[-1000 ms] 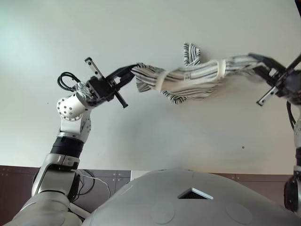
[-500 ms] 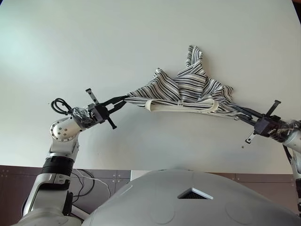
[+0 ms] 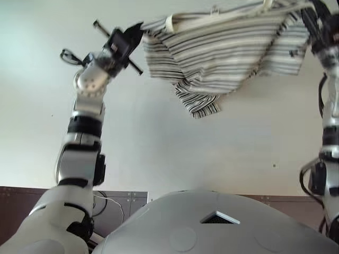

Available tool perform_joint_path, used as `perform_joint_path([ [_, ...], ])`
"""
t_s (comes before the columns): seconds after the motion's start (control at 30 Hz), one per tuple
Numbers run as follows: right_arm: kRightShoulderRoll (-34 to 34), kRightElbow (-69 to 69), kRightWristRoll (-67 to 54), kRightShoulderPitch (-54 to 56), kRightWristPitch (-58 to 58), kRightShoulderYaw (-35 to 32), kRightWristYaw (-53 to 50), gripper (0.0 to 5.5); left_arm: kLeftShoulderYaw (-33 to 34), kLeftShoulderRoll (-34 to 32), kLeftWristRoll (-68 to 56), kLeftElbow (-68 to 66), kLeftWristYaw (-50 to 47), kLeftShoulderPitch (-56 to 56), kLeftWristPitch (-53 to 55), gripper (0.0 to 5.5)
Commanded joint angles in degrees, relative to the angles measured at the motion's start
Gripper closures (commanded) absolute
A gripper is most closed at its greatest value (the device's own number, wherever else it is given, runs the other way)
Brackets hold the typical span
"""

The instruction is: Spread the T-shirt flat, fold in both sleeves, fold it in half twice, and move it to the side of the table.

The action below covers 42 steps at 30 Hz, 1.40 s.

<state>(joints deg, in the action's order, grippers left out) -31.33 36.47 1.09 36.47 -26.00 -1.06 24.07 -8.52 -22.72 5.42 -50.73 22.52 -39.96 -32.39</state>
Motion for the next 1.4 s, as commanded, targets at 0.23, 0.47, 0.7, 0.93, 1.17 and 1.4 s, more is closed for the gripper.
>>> perform_joint_path([
  [0.23, 12.3, 39.9, 14.3, 41.7, 14.4, 5.5, -31.0, 5.36, -3.5, 10.3, 13.7, -27.0, -26.5, -41.3, 20.4, 5.40],
  [0.47, 9.3, 41.0, 15.3, 52.0, 13.1, 2.0, -46.0, 5.36, 5.1, 7.6, 10.6, -27.5, -36.7, -51.2, 19.9, 5.40],
  [0.7, 7.0, 41.4, 16.5, 52.2, 11.9, 1.2, -49.9, 5.36, 8.0, 5.4, 11.2, -27.8, -38.9, -51.8, 19.6, 5.40],
  [0.93, 6.9, 41.6, 16.2, 48.0, 11.1, 0.4, -44.6, 5.36, 6.3, 4.6, 14.6, -28.0, -36.3, -47.8, 20.1, 5.40],
  [1.17, 6.8, 41.8, 17.8, 48.7, 13.6, 0.7, -44.1, 5.36, 5.4, 5.5, 16.9, -28.3, -34.4, -48.5, 23.1, 5.40],
  [1.4, 8.9, 41.7, 18.0, 48.8, 14.0, 0.3, -44.3, 5.36, 7.0, 6.6, 16.4, -28.2, -34.8, -48.3, 25.2, 5.40],
])
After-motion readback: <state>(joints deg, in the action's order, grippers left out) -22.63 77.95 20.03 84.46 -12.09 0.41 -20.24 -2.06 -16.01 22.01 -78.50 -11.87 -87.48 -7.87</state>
